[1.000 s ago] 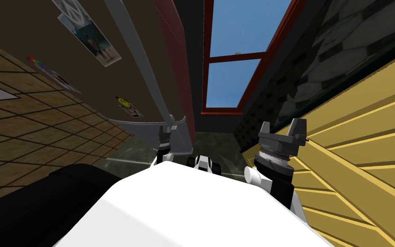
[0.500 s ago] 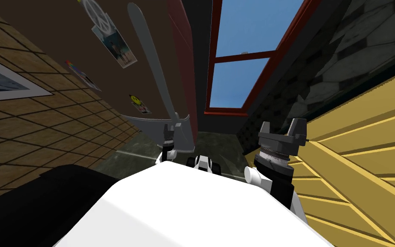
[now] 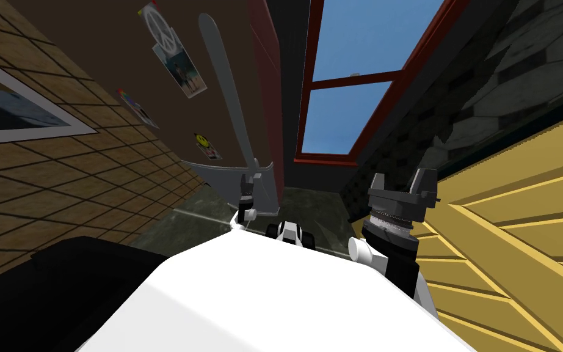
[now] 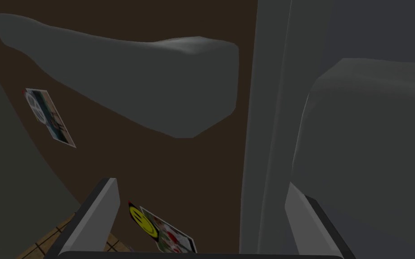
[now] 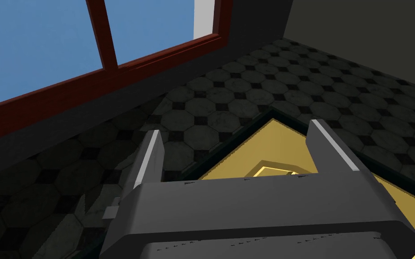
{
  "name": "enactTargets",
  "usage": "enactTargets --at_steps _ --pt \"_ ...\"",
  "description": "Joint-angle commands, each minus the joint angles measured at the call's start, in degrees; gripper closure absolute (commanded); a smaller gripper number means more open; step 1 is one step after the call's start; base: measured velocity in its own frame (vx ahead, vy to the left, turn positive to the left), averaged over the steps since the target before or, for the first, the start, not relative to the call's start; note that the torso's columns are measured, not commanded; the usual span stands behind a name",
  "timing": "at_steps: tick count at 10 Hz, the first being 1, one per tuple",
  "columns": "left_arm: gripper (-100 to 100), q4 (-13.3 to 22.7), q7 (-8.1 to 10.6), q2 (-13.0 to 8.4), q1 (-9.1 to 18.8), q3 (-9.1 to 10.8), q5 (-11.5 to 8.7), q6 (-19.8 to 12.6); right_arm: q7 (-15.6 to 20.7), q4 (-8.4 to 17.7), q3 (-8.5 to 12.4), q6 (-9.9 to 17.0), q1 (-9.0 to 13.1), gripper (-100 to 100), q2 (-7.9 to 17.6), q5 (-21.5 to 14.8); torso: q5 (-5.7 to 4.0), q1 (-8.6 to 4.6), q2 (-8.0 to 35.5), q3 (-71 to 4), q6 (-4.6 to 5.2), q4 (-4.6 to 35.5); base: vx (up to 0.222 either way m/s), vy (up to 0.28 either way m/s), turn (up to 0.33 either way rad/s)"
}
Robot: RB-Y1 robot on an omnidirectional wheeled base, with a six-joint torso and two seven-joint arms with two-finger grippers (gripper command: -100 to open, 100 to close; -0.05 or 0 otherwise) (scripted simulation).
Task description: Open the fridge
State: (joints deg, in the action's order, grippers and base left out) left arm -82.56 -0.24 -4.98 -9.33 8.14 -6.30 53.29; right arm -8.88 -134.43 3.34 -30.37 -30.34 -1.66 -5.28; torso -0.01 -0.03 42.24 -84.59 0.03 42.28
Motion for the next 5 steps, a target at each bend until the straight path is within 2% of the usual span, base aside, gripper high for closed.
enactTargets --at_steps 1,2,3,5 --pt "-100 3.46 0.12 -0.19 2.67 0.12 -0.04 0.08 0.0 0.0 0.0 0.0 0.0 0 0.0 0.0 0.0 0.0 -0.12 -0.08 0.09 -0.02 0.002 0.004 0.01" --pt "-100 5.62 0.55 -0.1 5.11 -0.14 0.97 1.12 0.0 0.0 0.0 0.0 0.0 0 0.0 0.0 0.02 -0.01 -0.2 -0.12 0.1 -0.08 -0.036 -0.003 0.293" --pt "-100 6.56 0.55 -0.1 6.39 -0.14 0.97 1.12 0.0 0.0 0.01 0.0 -0.01 0 0.0 0.0 0.01 -0.01 -0.07 -0.06 -0.01 -0.05 -0.056 -0.008 0.17" --pt "-100 9.58 0.55 -0.1 9.33 -0.14 0.97 1.12 0.0 0.0 0.0 0.0 0.0 0 0.0 0.0 0.01 0.02 0.05 0.04 0.01 0.02 -0.021 -0.003 -0.014"
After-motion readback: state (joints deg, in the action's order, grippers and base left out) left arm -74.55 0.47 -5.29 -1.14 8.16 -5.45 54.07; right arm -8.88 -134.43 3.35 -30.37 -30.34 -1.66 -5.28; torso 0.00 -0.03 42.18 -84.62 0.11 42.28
